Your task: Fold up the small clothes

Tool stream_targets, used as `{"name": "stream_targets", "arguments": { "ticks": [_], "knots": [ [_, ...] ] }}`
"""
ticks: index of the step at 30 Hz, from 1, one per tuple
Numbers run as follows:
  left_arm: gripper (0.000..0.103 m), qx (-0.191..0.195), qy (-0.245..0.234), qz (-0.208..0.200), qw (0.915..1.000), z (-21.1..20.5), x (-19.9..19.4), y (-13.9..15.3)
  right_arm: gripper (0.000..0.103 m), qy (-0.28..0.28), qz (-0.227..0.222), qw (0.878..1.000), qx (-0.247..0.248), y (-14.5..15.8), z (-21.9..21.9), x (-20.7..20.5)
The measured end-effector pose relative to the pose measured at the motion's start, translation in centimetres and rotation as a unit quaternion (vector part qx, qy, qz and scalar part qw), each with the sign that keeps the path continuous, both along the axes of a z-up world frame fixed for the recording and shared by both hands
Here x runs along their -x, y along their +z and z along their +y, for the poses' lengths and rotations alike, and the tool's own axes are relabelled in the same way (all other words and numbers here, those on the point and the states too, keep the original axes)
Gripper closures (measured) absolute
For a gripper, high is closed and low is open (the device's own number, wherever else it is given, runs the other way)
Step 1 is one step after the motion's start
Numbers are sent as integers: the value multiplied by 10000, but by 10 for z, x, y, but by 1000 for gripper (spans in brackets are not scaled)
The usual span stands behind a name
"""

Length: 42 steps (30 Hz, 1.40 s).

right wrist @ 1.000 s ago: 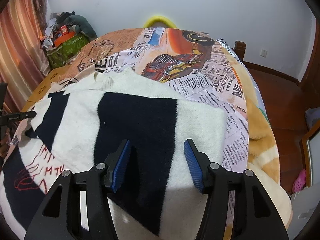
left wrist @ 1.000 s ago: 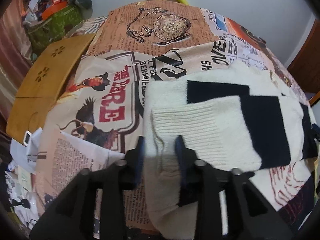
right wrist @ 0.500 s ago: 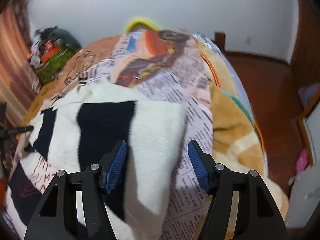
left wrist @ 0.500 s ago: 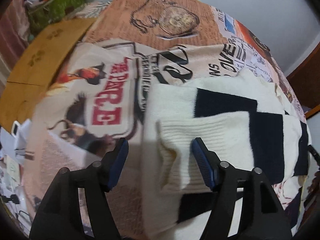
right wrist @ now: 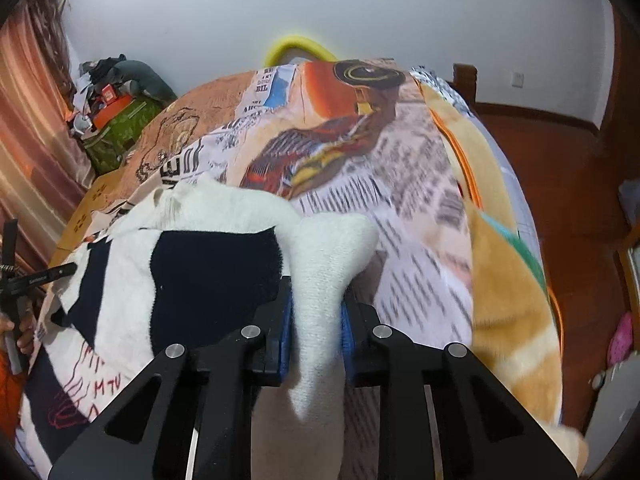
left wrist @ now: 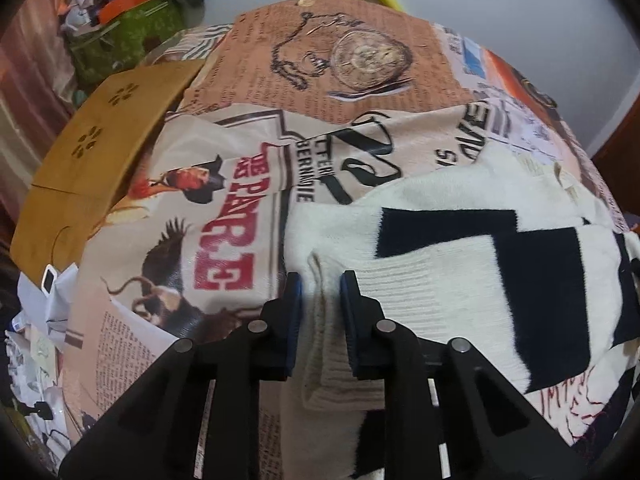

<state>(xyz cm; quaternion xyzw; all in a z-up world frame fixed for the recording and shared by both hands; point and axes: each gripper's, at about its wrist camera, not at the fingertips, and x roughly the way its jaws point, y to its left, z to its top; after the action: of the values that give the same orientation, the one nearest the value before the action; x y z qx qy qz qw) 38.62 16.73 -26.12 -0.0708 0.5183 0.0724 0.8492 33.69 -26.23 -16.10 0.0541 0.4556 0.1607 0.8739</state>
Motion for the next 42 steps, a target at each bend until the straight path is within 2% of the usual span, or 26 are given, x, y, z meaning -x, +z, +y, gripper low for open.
{"name": "stream_targets", "arguments": {
  "ticks": [2,3,5,8,10,15,22,25,31,35,40,42],
  "knots": [
    [81,-54,7,47,10000,0,-2,0,82,9,57,9999,83,-1,5,-4],
    [80,-61,-24,75,10000,-1,-2,0,78,-1,86,9998,157,0,7,-3],
    [74,-60,-82,89,9999,-1,4,3,76,26,90,9998,185,4,6,4],
    [61,-67,-164,133,9998,-2,18,5,61,144,183,9996,188,5,3,16],
    [51,-107,-191,139,9997,-2,28,6,60,248,254,9990,269,2,1,28],
    [42,-148,-278,213,9993,-4,61,9,57,257,367,9983,365,-5,-10,62],
    [42,-429,-358,455,9974,-10,111,12,57,214,488,9973,496,4,-25,106],
    [42,-344,-316,420,9980,-9,134,21,57,226,401,9977,498,16,-29,123],
    [38,-104,-240,324,9991,-18,178,34,45,260,142,9990,327,37,-31,161],
    [38,9,-359,338,9988,-35,207,32,42,382,277,9988,162,27,-26,188],
    [38,160,-353,298,9988,-44,230,29,42,524,610,9966,195,4,-16,210],
    [38,410,-254,288,9984,-40,238,28,42,528,732,9958,149,-5,-15,218]
  ]
}}
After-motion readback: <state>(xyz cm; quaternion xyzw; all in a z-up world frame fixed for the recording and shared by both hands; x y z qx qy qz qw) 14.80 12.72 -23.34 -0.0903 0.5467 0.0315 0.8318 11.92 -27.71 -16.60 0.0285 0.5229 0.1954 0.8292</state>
